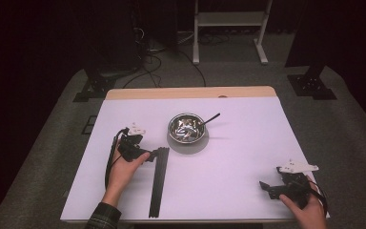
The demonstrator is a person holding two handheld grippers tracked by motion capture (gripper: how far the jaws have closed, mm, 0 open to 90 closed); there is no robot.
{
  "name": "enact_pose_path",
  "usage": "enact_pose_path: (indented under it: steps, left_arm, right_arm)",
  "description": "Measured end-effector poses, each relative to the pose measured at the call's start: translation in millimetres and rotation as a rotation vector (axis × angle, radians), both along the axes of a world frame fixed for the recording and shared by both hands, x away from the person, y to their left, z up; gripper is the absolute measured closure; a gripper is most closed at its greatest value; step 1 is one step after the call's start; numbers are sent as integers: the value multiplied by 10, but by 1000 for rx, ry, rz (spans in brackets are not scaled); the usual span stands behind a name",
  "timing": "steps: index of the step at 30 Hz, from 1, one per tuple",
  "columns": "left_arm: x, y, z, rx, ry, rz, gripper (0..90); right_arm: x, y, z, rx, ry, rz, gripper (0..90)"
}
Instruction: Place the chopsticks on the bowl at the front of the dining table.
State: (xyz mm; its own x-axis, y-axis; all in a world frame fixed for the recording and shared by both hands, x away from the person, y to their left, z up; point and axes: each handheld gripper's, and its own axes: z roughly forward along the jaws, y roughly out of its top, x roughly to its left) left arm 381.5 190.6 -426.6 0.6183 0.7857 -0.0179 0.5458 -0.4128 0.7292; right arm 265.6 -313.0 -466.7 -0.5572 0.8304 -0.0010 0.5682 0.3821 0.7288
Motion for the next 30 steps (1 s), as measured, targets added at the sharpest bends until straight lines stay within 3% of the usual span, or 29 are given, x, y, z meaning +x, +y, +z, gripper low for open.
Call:
enact_pose_path:
  steps: [19, 30]
  left_arm:
    - [207, -43, -111, 11, 13, 15, 1]
    - [253, -18, -201, 19, 54, 25, 1]
  right_arm:
    - [-2, 1, 0, -1, -1, 0, 100]
    - [-2, 1, 0, -1, -1, 0, 100]
